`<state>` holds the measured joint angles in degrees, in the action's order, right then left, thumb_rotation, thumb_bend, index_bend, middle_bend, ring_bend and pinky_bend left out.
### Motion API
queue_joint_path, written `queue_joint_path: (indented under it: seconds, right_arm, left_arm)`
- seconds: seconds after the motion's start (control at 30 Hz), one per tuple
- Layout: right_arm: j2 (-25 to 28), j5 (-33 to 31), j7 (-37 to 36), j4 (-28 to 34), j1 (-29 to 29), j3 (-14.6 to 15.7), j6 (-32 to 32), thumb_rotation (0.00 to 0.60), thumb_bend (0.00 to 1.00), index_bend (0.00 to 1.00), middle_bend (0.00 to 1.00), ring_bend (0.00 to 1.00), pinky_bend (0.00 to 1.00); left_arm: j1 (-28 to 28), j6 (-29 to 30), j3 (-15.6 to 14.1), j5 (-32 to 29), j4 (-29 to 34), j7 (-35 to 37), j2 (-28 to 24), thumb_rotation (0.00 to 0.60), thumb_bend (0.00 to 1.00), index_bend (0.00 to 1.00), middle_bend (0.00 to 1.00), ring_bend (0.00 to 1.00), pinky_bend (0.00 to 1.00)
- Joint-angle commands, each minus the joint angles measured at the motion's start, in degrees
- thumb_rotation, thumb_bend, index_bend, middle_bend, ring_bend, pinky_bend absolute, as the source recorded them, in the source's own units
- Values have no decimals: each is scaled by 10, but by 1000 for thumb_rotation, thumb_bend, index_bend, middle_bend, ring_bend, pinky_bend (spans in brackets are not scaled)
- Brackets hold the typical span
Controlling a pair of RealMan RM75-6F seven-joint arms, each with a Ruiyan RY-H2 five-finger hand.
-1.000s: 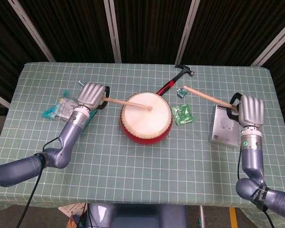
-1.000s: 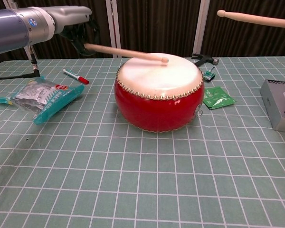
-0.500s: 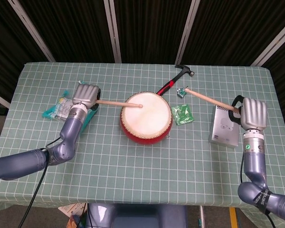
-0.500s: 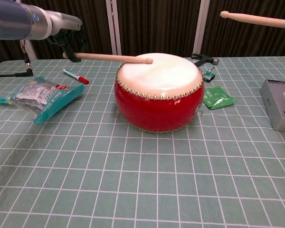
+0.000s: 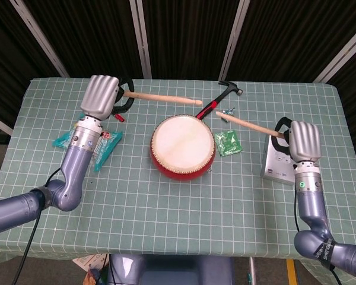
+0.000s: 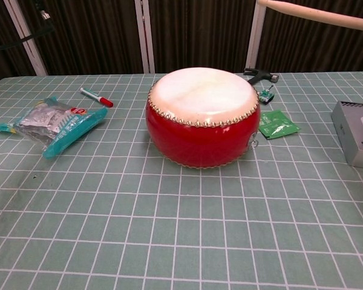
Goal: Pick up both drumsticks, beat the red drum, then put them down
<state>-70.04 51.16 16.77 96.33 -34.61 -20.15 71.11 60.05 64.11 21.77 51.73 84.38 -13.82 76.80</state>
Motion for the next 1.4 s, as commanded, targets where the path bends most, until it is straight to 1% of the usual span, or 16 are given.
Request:
queue_joint_path:
  seconds: [0.03, 0.13, 0.37, 0.47, 0.53, 0.6, 0.67, 0.8, 0.83, 0.9, 0.97, 1.07, 1.23, 1.33, 1.4]
  right_arm:
    - [-5, 29, -21, -3, -9, -6, -15, 600, 558, 921, 1000, 1000, 1000]
    - [-5, 42, -26, -6, -18, -9, -26, 600, 558, 921, 1000, 1000, 1000]
    - [-9, 37, -17, -15, -35, -11, -47, 600, 558, 921, 1000, 1000, 1000]
    - [-20, 31, -8, -26, -45, -9, -56, 600, 558, 921, 1000, 1000, 1000]
    - [-27, 32, 5, -37, -53, -2, -66, 600, 557, 921, 1000, 1000, 1000]
    - [-32, 41, 38, -54, -64, 19, -84, 600, 558, 921, 1000, 1000, 1000]
    - [-37, 67, 106, -82, -81, 56, -103, 600, 559, 921, 1000, 1000, 1000]
    - [-54, 138, 256, -135, -111, 127, -118, 600, 558, 923, 1000, 1000, 1000]
    - [-59, 145, 284, -141, -115, 137, -120, 600, 558, 924, 1000, 1000, 1000]
    - [-67, 142, 314, -144, -117, 143, -120, 600, 558, 925, 1000, 1000, 1000]
    - [-70, 126, 326, -139, -116, 139, -118, 600, 558, 926, 1000, 1000, 1000]
    - [-63, 108, 327, -125, -113, 125, -106, 600, 558, 926, 1000, 1000, 1000]
    - [-37, 71, 302, -82, -104, 82, -72, 600, 558, 927, 1000, 1000, 1000]
    - [-19, 42, 278, -49, -97, 56, -59, 600, 558, 927, 1000, 1000, 1000]
    - [-7, 27, 260, -27, -92, 44, -56, 600, 558, 927, 1000, 1000, 1000]
  left_arm:
    - [-5, -2, 5, 1, 6, -6, -10, 600, 483, 757, 1000, 1000, 1000]
    - [-9, -7, 7, 0, 9, -9, -16, 600, 482, 756, 1000, 1000, 1000]
    - [-16, -17, 8, 0, 6, -4, -21, 600, 483, 756, 1000, 1000, 1000]
    - [-19, -20, 9, 4, 3, 2, -22, 600, 483, 757, 1000, 1000, 1000]
    - [-21, -21, 10, 7, 1, 5, -22, 600, 482, 757, 1000, 1000, 1000]
    - [-22, -24, 11, 8, -1, 8, -24, 600, 483, 757, 1000, 1000, 1000]
    - [-24, -26, 12, 10, -2, 11, -27, 600, 483, 757, 1000, 1000, 1000]
    - [-27, -32, 13, 10, -3, 11, -31, 600, 482, 756, 1000, 1000, 1000]
    - [-28, -34, 12, 10, -4, 11, -32, 600, 482, 757, 1000, 1000, 1000]
    - [-29, -35, 12, 9, -3, 9, -33, 600, 483, 757, 1000, 1000, 1000]
    - [-30, -36, 11, 10, -2, 8, -35, 600, 483, 757, 1000, 1000, 1000]
    - [-33, -37, 11, 11, 0, 7, -36, 600, 483, 757, 1000, 1000, 1000]
    - [-33, -37, 15, 9, 5, 4, -37, 600, 482, 757, 1000, 1000, 1000]
    - [-33, -36, 16, 8, 13, -2, -38, 600, 483, 757, 1000, 1000, 1000]
    - [-32, -35, 16, 6, 18, -7, -39, 600, 483, 757, 1000, 1000, 1000]
